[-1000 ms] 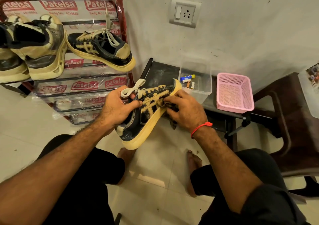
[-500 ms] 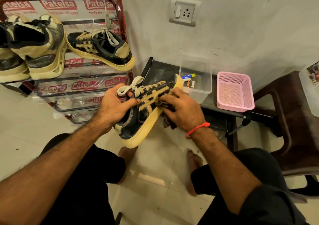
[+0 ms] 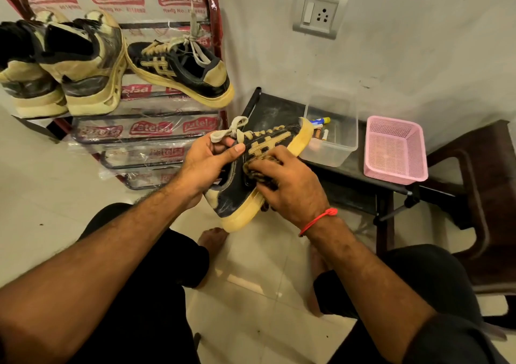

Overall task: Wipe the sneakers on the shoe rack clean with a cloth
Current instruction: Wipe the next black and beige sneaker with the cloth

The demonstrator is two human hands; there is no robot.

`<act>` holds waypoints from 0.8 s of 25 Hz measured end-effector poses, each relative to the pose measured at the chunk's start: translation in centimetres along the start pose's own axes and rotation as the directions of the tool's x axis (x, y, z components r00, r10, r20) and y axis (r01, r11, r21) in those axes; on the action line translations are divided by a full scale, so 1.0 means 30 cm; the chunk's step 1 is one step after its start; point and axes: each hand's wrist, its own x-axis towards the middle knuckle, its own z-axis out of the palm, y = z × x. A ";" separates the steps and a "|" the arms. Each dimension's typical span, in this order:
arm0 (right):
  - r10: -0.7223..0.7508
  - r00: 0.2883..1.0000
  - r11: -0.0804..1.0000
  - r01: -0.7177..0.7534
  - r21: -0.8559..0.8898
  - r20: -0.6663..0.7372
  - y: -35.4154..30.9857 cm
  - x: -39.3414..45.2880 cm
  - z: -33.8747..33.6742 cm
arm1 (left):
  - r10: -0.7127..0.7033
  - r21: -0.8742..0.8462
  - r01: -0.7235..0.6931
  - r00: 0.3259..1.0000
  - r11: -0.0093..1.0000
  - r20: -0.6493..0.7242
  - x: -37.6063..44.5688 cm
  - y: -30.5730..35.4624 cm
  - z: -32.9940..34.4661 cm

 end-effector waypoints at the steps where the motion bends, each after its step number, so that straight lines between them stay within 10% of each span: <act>1: -0.041 0.999 0.999 0.041 -0.026 0.019 -0.011 0.006 0.001 | -0.008 0.000 0.008 1.000 1.000 -0.010 0.000 -0.001 -0.005; 6: 0.177 0.971 0.977 -0.194 -0.094 -0.161 0.108 0.060 -0.086 | 0.015 0.013 -0.015 0.999 1.000 0.037 -0.002 0.025 0.012; 11: -0.085 0.993 0.991 0.093 -0.093 0.085 -0.012 -0.017 -0.020 | 0.001 -0.051 -0.004 0.999 0.999 -0.051 -0.002 0.018 -0.004; 20: -0.028 0.995 0.992 0.040 -0.124 0.097 0.020 0.014 -0.030 | -0.017 -0.022 0.017 1.000 1.000 -0.010 0.014 0.004 -0.013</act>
